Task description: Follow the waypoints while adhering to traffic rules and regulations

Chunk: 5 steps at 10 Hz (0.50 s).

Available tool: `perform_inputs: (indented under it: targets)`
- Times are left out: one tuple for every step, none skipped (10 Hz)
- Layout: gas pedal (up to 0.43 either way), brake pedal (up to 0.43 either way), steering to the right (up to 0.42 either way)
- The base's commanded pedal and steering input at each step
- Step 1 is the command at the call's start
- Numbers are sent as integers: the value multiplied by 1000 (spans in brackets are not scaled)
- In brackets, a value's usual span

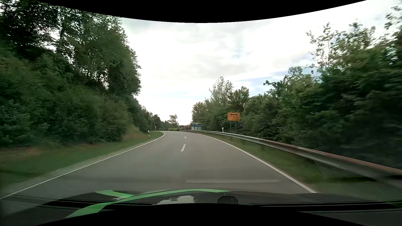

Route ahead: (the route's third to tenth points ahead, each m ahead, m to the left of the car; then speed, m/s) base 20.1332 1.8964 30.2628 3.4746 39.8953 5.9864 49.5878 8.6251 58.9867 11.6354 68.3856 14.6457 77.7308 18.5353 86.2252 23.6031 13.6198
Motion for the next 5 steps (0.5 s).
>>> perform_inputs:
  targets:
    - [169, 0, -17]
    - [169, 0, -20]
    - [157, 0, -24]
    - [157, 0, -29]
    - [157, 0, -31]
